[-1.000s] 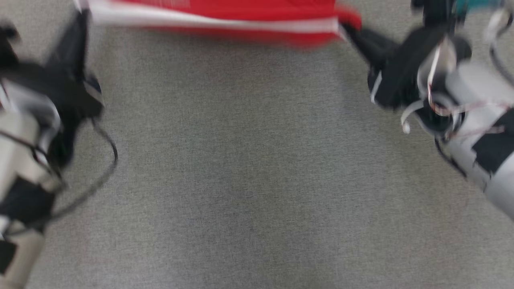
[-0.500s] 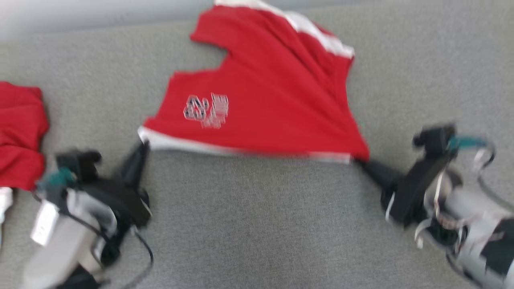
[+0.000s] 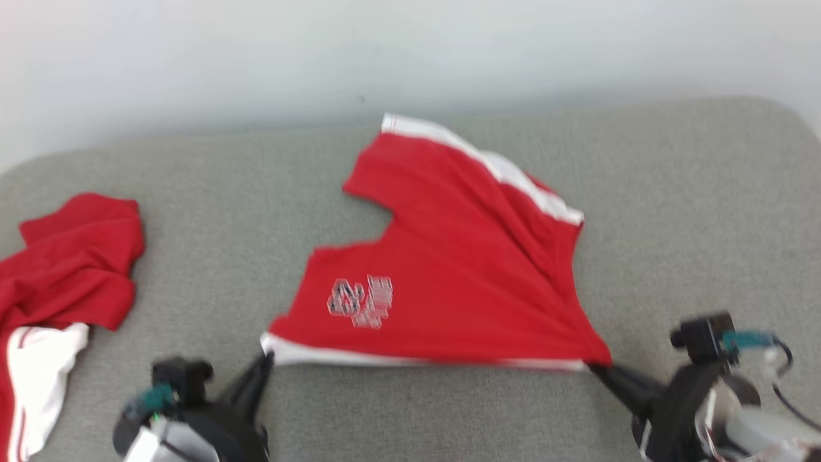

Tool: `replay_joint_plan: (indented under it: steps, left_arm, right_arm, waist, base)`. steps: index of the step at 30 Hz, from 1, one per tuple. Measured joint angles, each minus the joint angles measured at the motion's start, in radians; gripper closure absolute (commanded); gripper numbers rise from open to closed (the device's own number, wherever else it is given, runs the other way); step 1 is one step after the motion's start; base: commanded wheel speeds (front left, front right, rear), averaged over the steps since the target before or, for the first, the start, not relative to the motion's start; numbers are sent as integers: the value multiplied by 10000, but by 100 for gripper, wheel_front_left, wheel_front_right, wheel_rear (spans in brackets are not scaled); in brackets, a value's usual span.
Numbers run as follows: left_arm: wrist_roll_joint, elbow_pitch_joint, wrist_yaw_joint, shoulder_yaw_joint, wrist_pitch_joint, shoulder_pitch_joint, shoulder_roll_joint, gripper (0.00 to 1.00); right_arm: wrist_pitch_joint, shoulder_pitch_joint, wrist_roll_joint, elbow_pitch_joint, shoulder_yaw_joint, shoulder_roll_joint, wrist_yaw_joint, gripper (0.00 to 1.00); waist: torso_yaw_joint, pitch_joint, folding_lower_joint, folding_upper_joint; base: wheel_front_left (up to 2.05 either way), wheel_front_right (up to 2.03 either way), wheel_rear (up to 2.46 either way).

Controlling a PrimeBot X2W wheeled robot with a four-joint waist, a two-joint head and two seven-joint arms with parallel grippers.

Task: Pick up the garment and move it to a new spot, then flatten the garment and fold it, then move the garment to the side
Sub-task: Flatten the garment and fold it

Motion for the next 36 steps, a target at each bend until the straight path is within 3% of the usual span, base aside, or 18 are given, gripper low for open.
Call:
replay_joint_plan:
  steps: [6, 10, 24, 36]
  left_arm:
    - [29, -476, 211, -221, -2, 1189, 88, 100]
    - [-75, -669, 295, -75, -4, 1432, 188, 100]
    - [-56, -1028, 374, 224, -75, 409, -81, 100]
    - [169, -291, 359, 132, -71, -489, -259, 100]
  right_arm:
    - [-44, 1412, 704, -855, 205, -602, 0, 100]
    - [33, 1436, 1053, -1210, 155, -623, 0, 100]
    - [1012, 138, 1331, -1195, -25, -529, 0, 100]
    - [1546, -673, 1425, -468, -125, -36, 0, 100]
  waist:
    - [236, -800, -1, 0]
    - [368, -966, 1, -1]
    - [163, -432, 4, 0]
    - [135, 3, 5, 2]
  base:
    - [0, 0, 0]
    - [0, 0, 0]
    - [0, 0, 0]
    - [0, 0, 0]
